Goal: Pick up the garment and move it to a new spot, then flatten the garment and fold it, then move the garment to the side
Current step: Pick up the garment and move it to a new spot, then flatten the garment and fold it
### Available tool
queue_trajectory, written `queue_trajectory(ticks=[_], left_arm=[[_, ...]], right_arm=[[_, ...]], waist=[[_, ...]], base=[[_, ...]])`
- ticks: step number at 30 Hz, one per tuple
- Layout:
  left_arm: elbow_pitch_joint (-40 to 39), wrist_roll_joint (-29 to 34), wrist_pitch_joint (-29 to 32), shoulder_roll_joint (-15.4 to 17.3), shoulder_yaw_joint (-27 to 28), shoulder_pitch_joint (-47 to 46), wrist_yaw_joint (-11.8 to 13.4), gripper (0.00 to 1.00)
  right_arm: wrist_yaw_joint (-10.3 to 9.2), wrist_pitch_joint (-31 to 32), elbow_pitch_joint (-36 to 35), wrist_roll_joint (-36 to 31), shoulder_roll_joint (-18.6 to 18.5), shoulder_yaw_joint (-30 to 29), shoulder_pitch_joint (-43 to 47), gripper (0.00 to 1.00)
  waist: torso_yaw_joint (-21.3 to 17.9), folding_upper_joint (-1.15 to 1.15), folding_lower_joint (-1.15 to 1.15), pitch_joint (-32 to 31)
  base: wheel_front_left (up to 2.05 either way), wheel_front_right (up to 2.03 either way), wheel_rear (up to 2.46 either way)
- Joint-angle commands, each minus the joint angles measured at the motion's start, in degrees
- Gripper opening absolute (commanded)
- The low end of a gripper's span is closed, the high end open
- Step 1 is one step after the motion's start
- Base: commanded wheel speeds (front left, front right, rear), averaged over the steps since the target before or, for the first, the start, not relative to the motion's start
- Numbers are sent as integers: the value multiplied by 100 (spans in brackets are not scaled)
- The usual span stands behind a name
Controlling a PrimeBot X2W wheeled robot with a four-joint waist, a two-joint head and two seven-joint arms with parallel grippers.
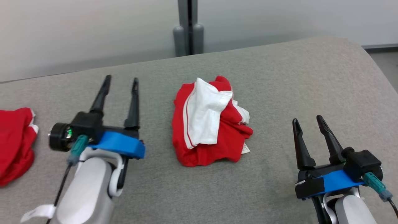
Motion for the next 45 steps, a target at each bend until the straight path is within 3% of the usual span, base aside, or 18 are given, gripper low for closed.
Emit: queue_trajectory(ticks=[1,15,25,45], left_arm=[[-116,15,-23,87,113,159,71,100],[-967,113,-26,282,1060,1527,365,100],[-1045,184,-27,193,1144,2193,390,100],[-1020,249,-26,137,1227,2297,308,100]], right_arm=[[1,-19,-7,-52,-25,-19,75,100],[1,-18,93,-146,-25,-116,247,100],[1,-18,135,-211,-26,-204,423,100],[1,-19,244,-247,-26,-255,517,100]], waist=[[69,0,0,-17],[656,0,0,-350],[842,0,0,-497],[922,0,0,-609]], base=[[0,0,0],[0,0,0],[0,0,0],[0,0,0]])
